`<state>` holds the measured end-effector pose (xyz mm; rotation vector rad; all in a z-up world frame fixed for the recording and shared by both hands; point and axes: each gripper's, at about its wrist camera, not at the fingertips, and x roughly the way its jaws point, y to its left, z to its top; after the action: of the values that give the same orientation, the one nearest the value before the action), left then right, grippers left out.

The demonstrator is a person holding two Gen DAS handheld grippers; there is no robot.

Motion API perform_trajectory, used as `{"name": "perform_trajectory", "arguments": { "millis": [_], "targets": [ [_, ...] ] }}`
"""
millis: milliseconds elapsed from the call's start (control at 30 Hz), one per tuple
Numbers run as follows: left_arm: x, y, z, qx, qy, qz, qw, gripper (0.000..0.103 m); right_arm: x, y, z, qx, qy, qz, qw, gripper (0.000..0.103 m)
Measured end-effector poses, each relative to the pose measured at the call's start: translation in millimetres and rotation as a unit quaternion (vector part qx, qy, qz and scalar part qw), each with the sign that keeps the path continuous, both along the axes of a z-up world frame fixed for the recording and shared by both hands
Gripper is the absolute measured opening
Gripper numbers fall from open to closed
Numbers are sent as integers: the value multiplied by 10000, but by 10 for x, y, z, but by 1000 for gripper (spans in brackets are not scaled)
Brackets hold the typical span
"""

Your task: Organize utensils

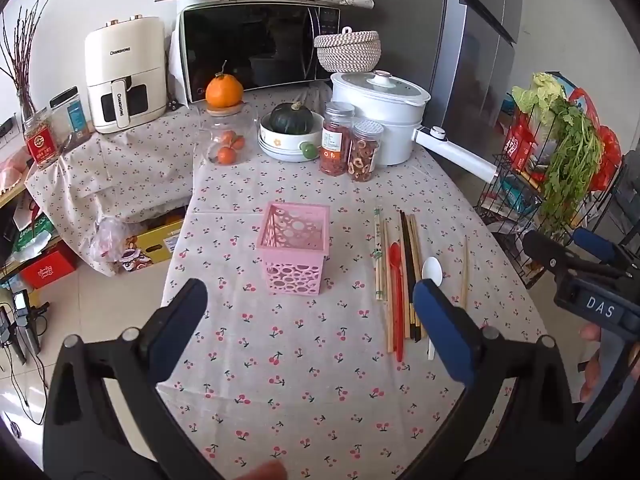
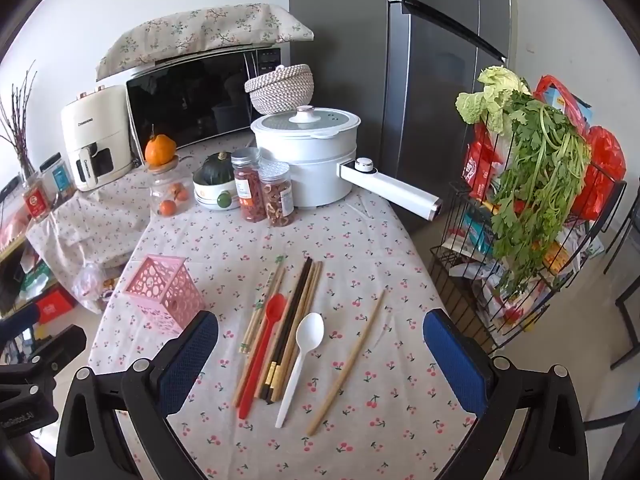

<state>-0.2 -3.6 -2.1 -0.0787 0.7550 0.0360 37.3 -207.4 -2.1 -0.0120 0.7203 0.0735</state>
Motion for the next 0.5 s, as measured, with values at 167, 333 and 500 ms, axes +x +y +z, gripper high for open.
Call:
{"name": "perform_trajectory", "arguments": {
  "millis": [167,333,500],
  "targets": [
    [16,28,-3,-132,44,-37,9999,102,-3,-49,12,72,-9,-75,9999,103],
    [20,-11,-24,-42,46,-141,9999,102,9,-88,29,173,9,-105,9998,103],
    [23,-34,-9,142,-24,-184,9997,102,7,-95,42,87,-72,-190,9998,103]
  ]
}}
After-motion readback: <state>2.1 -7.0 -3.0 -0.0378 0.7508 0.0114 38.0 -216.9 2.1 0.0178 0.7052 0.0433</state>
